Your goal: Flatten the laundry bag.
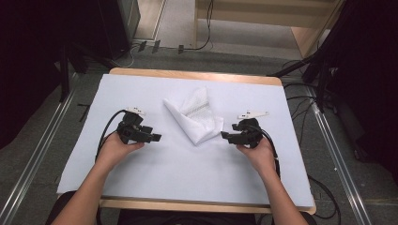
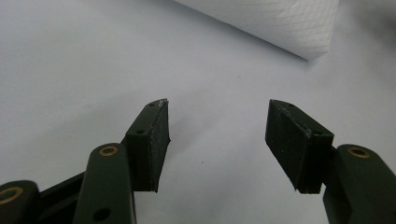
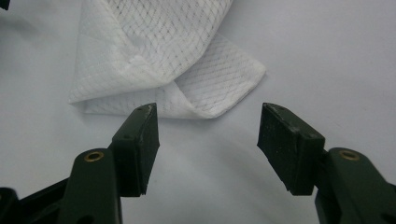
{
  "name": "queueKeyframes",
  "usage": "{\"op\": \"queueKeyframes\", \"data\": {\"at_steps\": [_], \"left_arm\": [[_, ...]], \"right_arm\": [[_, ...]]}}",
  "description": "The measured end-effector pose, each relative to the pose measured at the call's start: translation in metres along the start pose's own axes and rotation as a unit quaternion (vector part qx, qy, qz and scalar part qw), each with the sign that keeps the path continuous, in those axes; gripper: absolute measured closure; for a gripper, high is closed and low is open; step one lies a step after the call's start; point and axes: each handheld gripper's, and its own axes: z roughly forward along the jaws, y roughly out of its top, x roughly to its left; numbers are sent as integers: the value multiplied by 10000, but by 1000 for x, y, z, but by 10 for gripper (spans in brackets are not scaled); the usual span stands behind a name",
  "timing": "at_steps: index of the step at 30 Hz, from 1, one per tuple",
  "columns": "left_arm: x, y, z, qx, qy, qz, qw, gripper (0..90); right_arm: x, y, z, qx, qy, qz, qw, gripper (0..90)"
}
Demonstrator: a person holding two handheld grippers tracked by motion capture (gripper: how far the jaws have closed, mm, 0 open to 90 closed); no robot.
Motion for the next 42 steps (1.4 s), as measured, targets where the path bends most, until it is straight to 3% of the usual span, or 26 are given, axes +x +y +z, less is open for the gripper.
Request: {"op": "queueKeyframes", "data": {"at_steps": [42], "left_arm": [[3, 1, -3, -4, 10, -30, 10000, 404]], "right_arm": [[1, 0, -2, 9, -12, 10, 10000, 445]]}}
